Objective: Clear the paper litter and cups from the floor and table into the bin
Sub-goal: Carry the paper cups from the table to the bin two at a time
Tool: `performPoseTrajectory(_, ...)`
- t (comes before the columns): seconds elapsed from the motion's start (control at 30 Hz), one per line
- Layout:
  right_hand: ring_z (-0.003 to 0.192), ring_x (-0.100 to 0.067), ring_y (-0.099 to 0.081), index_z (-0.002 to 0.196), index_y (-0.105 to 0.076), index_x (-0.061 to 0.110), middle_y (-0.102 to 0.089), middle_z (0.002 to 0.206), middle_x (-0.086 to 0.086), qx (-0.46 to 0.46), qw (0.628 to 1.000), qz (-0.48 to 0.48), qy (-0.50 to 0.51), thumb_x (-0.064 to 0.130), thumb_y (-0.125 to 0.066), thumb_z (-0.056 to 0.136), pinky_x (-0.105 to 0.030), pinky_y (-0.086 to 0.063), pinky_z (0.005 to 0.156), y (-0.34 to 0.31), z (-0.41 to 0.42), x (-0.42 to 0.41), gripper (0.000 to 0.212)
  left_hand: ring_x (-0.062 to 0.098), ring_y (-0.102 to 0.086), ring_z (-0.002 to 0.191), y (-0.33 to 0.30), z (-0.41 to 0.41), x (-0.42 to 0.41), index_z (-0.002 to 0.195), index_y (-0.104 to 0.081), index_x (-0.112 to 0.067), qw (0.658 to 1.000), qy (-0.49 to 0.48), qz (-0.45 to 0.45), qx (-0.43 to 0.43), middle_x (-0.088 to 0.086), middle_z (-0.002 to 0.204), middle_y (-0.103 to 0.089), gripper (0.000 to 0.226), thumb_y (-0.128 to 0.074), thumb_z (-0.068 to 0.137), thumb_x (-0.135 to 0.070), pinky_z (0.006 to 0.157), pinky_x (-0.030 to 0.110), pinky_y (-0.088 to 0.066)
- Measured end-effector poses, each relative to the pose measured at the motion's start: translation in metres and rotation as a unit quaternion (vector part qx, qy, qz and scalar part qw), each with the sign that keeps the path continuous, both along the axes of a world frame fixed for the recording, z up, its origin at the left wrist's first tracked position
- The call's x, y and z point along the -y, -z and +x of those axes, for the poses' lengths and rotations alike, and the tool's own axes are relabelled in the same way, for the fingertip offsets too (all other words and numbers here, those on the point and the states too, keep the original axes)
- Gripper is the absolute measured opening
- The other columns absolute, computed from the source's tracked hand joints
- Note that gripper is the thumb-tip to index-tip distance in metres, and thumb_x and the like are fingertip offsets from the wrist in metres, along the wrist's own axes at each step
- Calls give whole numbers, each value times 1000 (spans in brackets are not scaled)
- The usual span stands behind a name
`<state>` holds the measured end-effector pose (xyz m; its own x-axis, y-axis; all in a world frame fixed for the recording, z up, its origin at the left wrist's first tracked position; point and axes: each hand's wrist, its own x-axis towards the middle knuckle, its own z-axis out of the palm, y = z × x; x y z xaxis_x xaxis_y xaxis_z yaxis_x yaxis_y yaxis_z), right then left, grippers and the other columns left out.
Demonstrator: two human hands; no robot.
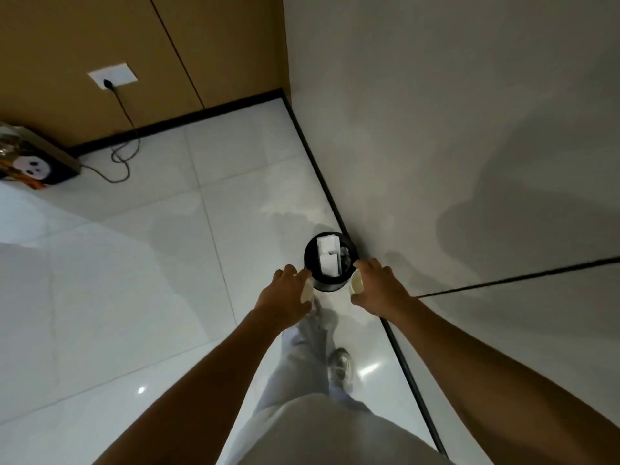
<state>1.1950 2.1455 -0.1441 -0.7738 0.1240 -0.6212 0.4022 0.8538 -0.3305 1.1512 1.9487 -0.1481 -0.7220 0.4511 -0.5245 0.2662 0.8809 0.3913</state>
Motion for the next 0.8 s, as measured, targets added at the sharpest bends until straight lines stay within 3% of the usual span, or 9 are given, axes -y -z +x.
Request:
performPoseTrajectory(0.37,122,-33,-45,136,-38,13,-41,138,-12,55,998,-11,-20,29,-71,83,-35,-43,93,106,-122,-27,64,22,-44,123,111,-109,-43,142,-34,-16,998,-28,-8,49,5,139,-41,69,-66,85,-36,92,30,-47)
performPoseTrajectory(0.57,128,-32,-36,141,-35,20,-29,145,-13,77,996,-13,-47,29,-69,85,-34,-43,94,211,-161,-40,66,22,-45,124,217,-131,-71,142,-33,-14,996,-55,-5,64,4,140,-42,70,-66,85,-37,93,30,-47)
performPoseTrajectory(0.8,126,-33,-38,141,-35,19,-31,141,-13,91,995,-8,-49,28,-70,85,-34,-44,91,334,-168,-63,66,23,-46,125,339,-125,-96,141,-35,-11,994,-82,3,67,5,139,-44,69,-67,85,-36,95,29,-47)
